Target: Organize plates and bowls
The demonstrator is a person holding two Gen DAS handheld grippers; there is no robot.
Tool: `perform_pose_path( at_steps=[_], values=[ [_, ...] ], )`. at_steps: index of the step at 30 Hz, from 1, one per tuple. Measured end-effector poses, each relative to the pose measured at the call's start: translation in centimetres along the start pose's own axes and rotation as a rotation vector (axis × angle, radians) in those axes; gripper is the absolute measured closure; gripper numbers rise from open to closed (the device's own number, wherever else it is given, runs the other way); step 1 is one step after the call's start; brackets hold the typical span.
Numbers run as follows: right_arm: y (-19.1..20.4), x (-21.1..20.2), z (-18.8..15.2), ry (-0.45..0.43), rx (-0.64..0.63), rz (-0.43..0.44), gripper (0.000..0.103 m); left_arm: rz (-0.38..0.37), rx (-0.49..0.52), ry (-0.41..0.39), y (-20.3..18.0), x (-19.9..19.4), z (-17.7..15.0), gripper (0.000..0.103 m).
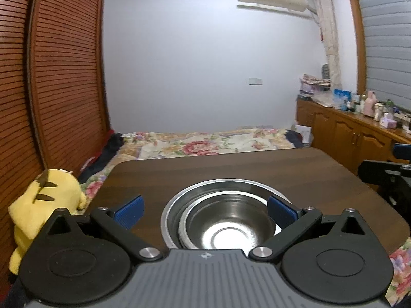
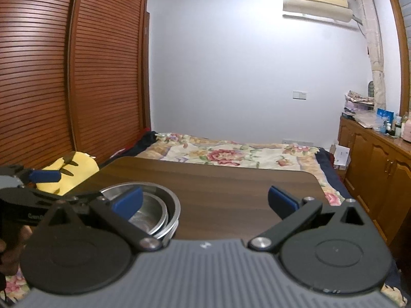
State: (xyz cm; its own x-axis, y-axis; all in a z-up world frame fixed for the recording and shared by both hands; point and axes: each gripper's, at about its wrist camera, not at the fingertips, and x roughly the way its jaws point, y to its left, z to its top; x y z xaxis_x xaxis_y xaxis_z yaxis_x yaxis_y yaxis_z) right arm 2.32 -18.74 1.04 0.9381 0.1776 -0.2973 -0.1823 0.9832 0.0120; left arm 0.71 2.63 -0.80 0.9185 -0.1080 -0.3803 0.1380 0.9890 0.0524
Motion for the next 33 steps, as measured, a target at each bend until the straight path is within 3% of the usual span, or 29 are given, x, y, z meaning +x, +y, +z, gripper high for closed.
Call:
perform_pose_path(
  at_steps=[14, 33],
  values=[
    [-0.5, -0.7, -2.5, 0.036, 0.063, -0.090, 0.000, 0.016, 0.006, 0.020, -0.3, -0.9, -1.2, 0.000],
    [-0.3, 0.6, -5.0, 0.086, 0.077, -0.120, 0.000, 0.028, -0.022, 0.071, -0.1, 0.6, -3.0, 0.000]
  ],
)
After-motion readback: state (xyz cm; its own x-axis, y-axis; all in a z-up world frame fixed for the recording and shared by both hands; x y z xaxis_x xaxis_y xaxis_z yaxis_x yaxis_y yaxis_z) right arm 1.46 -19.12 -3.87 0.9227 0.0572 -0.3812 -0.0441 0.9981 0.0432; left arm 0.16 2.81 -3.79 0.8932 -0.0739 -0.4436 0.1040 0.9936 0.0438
